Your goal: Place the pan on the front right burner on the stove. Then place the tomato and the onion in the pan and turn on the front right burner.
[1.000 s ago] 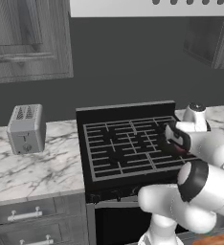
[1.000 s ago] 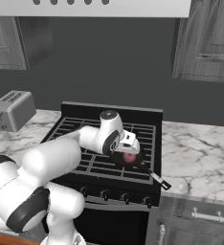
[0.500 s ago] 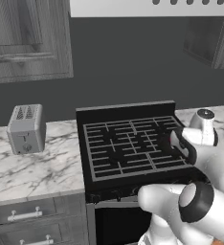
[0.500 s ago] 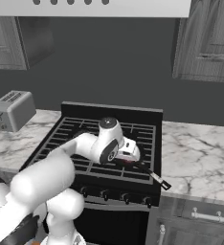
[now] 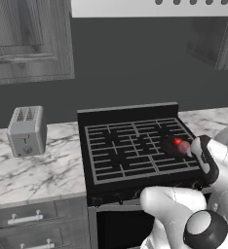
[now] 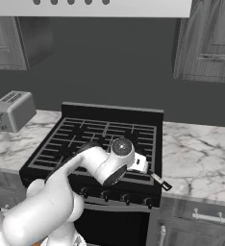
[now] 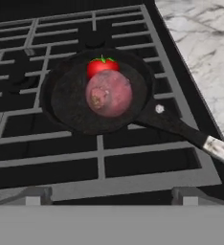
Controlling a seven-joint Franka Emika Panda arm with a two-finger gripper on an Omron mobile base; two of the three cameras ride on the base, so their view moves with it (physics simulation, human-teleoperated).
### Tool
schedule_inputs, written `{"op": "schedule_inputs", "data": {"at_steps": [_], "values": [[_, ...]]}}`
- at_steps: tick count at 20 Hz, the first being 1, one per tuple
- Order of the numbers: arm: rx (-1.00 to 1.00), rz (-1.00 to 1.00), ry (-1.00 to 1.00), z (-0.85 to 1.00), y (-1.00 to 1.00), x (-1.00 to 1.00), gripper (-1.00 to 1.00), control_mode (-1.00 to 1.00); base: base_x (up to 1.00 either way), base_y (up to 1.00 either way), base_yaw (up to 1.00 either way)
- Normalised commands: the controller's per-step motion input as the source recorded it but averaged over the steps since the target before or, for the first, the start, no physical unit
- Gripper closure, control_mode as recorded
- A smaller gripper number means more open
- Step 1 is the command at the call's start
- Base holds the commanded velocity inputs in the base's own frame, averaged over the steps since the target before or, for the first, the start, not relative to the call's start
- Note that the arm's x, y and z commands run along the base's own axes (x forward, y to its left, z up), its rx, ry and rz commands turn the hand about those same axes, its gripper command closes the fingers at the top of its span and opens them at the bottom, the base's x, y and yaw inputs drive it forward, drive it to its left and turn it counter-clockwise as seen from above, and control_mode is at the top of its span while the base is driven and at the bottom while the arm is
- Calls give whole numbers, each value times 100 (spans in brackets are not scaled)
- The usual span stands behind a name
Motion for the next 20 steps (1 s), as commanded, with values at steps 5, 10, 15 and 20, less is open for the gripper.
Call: {"op": "schedule_inputs", "data": {"at_steps": [5, 10, 15, 20], "values": [[0, 11, -27, 5, -2, -45, -100, -100, 0, 0, 0], [0, 10, -32, 1, 0, -64, -100, -100, 0, 0, 0], [0, 9, -25, 0, 0, -62, -100, -100, 0, 0, 0], [0, 7, -13, 0, 0, -42, -100, -100, 0, 0, 0]]}}
